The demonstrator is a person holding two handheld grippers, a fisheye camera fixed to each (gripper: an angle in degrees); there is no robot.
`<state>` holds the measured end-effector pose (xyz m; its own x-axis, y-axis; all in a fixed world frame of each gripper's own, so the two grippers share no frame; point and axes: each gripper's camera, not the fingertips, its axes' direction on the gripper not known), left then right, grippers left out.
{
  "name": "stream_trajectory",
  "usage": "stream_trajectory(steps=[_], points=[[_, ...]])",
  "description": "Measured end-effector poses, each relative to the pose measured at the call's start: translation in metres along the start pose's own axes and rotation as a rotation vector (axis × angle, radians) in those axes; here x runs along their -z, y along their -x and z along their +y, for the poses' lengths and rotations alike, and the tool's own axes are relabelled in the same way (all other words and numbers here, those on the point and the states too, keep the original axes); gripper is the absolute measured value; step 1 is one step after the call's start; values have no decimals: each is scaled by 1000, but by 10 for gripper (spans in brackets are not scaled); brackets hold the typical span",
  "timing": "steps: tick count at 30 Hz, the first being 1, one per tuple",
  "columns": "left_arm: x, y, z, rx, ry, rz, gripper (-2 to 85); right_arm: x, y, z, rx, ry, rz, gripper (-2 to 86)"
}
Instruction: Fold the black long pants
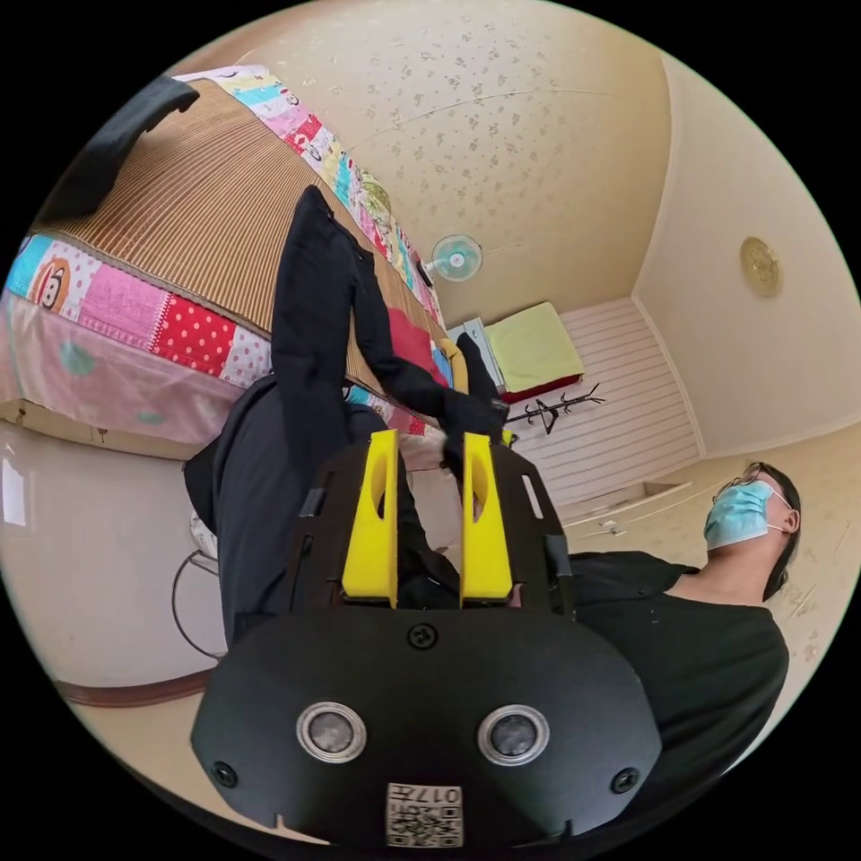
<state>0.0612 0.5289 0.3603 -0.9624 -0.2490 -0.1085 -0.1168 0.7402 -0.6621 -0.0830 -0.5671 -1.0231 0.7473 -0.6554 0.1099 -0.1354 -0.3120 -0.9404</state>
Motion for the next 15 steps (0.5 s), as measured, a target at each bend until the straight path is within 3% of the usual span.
stream_trajectory(steps=[1, 4, 6, 8, 10, 12, 15], points=[[3, 6, 2, 15, 0, -10, 111, 2, 22, 18, 12, 23, -44, 17], [0, 21, 8, 59, 13, -17, 112, 1, 49, 79, -85, 145, 127, 13], [-6, 28, 10, 82, 19, -15, 113, 1, 38, 122, -232, 214, 240, 13], [-19, 32, 9, 101, 39, -17, 119, 10, -11, 185, -614, 248, 307, 14], [-47, 30, 2, 104, 95, -18, 130, 13, -28, 215, -725, 204, 272, 15], [-76, 21, -7, 81, 156, 1, 138, 12, -19, 212, -622, 110, 173, 14], [-134, -9, -24, -7, 281, 16, 152, -4, 11, 173, -424, 114, 202, 12]])
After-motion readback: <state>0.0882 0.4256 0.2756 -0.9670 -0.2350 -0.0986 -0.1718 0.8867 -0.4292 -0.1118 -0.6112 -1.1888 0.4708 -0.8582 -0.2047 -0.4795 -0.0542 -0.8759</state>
